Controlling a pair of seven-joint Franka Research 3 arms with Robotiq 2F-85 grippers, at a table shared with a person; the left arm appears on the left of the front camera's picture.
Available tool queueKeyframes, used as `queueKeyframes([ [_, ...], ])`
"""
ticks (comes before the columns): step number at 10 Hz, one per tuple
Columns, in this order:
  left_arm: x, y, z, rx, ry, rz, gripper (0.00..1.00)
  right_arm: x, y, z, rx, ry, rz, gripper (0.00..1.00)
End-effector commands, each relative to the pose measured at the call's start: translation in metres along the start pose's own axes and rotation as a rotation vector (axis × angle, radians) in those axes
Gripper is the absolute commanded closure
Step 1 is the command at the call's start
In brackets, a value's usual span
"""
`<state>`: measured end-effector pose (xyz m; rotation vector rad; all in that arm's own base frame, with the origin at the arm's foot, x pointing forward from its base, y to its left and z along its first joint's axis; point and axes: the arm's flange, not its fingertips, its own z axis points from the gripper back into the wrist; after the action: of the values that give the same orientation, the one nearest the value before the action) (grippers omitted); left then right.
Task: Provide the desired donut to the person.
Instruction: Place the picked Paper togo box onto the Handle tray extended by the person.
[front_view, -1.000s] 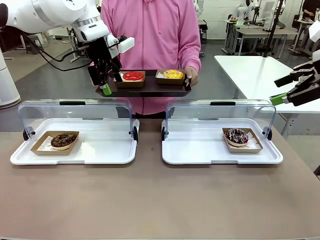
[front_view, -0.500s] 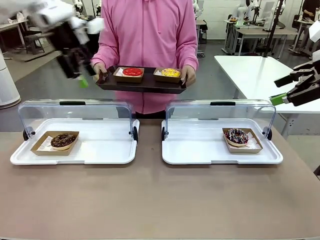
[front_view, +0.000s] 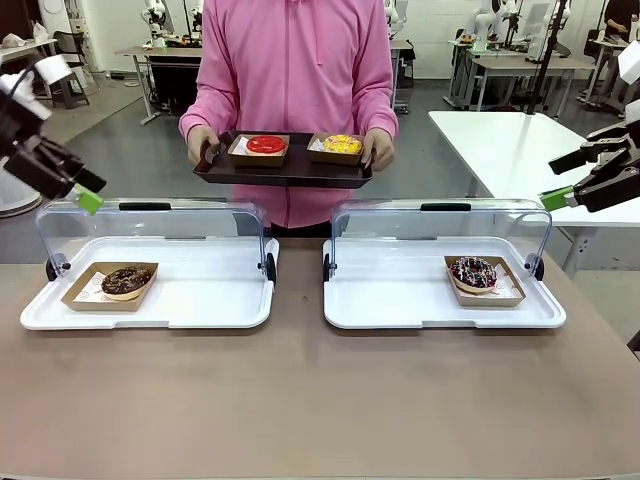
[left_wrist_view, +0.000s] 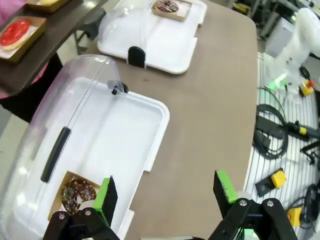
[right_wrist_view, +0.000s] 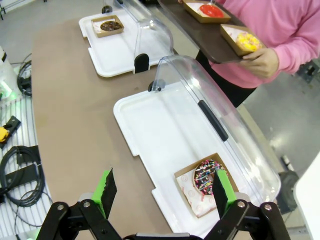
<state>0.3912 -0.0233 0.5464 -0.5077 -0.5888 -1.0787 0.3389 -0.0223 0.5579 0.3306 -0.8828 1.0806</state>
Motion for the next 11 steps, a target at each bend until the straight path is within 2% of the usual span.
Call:
queueKeyframes([
  [1,-0.029,-0.021,0.001,0.083,-0.07,-0.021,0.0,-0.001,0.001,-0.001,0.002,0.005,0.001,0.0],
  [5,-0.073,-0.036,0.016,0.171,-0.133,-0.016,0.0,-0.001,0.001,-0.001,0.002,0.005,0.001,0.0],
  [11,-0.086,-0.043,0.017,0.225,-0.179,-0.013,0.0,-0.001,0.001,-0.001,0.002,0.005,0.001,0.0],
])
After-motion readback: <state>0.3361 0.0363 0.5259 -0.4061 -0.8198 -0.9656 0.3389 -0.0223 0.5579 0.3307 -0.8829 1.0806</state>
